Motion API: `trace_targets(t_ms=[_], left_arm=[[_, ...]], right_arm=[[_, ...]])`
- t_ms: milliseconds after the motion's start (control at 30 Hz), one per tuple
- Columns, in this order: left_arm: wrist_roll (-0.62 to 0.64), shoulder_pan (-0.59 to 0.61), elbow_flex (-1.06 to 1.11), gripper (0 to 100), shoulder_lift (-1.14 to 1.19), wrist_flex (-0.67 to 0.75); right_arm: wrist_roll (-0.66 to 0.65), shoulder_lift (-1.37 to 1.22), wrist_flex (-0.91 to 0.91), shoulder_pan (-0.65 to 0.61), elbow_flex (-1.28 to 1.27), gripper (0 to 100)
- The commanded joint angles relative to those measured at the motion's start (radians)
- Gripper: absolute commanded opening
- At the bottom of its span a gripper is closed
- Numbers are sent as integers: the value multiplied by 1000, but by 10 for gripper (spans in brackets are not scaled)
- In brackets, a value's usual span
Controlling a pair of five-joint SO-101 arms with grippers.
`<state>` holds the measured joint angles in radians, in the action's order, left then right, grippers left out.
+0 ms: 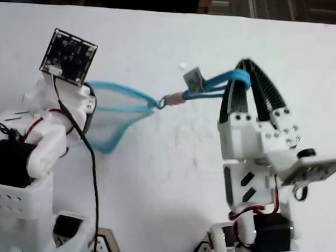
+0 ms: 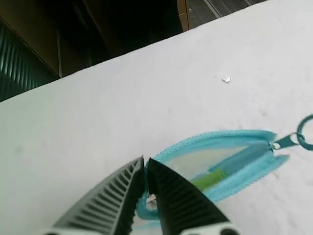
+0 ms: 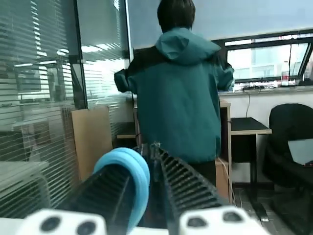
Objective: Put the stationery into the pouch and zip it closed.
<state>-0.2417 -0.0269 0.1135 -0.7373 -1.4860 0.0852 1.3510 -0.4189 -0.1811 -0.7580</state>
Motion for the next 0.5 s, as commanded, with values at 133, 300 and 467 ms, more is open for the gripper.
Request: trace_targets(t_ms=[133, 300, 467], left_arm=[[153, 13, -35, 231, 18, 2], [273, 15, -44, 252, 12, 75], [373, 36, -98, 253, 12, 80]], right_arm=[[6, -300, -211, -234, 516, 16], [6, -510, -257, -361, 769, 16], [8, -727, -297, -381, 993, 16]])
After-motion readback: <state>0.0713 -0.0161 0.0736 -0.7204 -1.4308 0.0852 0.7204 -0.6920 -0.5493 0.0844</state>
